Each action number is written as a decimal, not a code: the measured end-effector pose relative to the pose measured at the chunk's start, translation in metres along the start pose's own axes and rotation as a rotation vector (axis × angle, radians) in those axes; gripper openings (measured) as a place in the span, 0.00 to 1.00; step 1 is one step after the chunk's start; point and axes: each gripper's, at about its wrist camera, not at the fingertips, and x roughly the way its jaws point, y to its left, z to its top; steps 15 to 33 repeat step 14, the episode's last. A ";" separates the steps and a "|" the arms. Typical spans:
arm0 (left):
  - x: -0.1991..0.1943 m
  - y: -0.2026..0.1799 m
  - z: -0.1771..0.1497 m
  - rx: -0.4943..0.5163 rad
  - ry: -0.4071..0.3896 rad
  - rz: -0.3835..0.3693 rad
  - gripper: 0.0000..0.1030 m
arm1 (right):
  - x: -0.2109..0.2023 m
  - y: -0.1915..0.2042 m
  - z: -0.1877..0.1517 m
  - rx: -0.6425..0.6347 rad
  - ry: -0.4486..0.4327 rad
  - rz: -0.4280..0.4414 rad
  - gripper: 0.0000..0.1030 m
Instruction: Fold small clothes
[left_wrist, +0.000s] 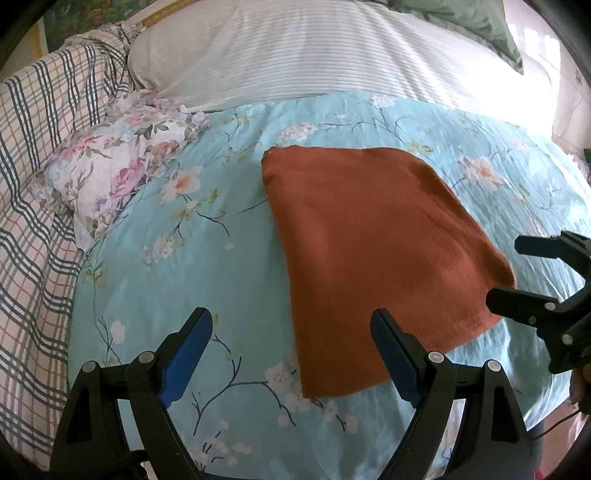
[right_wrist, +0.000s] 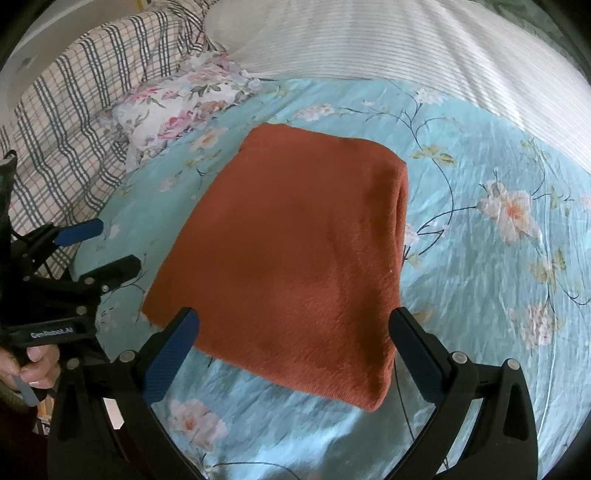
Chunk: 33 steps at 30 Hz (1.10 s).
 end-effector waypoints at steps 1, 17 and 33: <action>0.001 0.000 0.001 -0.003 0.000 -0.002 0.86 | 0.002 -0.001 0.001 0.003 0.003 -0.001 0.99; 0.004 -0.006 -0.001 0.017 -0.026 -0.004 0.87 | 0.010 -0.012 -0.003 0.035 -0.001 -0.002 0.99; 0.004 -0.006 -0.001 0.017 -0.026 -0.004 0.87 | 0.010 -0.012 -0.003 0.035 -0.001 -0.002 0.99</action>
